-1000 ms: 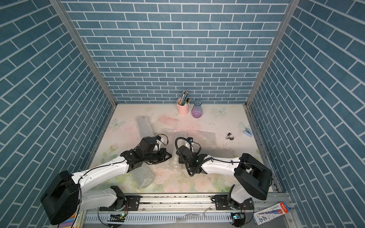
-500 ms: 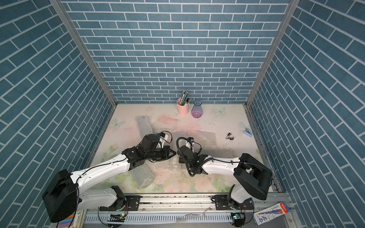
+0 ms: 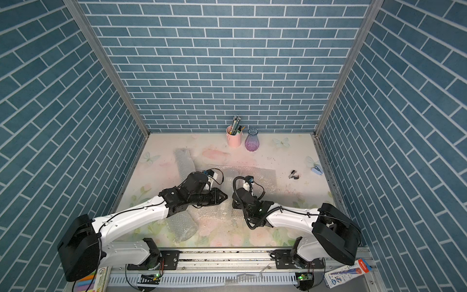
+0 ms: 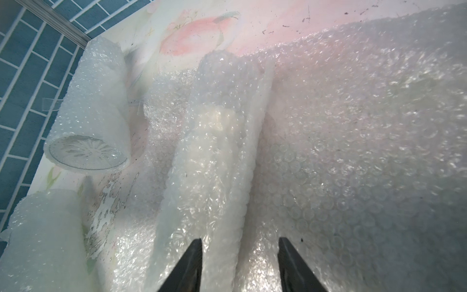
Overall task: Unwrap the vase from the bubble wrap
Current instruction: Unwrap the bubble wrap.
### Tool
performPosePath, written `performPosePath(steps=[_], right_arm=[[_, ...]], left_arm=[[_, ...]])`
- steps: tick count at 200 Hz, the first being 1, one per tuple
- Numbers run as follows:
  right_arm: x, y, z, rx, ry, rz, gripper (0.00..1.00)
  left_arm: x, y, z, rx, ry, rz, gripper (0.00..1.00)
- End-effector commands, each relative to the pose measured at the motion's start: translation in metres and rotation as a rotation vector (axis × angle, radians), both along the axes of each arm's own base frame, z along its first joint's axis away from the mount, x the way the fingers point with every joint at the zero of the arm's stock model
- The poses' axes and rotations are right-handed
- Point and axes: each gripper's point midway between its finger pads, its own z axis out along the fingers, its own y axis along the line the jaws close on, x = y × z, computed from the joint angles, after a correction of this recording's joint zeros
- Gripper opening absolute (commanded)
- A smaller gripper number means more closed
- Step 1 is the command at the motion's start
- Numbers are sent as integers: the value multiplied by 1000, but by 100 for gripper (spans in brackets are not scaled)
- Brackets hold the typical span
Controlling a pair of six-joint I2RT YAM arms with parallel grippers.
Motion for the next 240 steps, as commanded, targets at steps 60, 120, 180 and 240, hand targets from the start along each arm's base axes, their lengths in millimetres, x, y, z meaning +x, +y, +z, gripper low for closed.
performPosePath(steps=[60,120,180,240], right_arm=[[2,-5,-3,11,2,-34,51],[3,-2,-2,8,2,-27,51],[3,-1,-4,-1,6,-25,51],[3,-2,-5,-5,6,-27,50]], left_arm=[[-11,53,-39,82,36,144,61],[-8,39,-67,-13,116,187,60],[-3,27,-72,-95,141,205,51],[-2,23,-64,-124,137,197,17]])
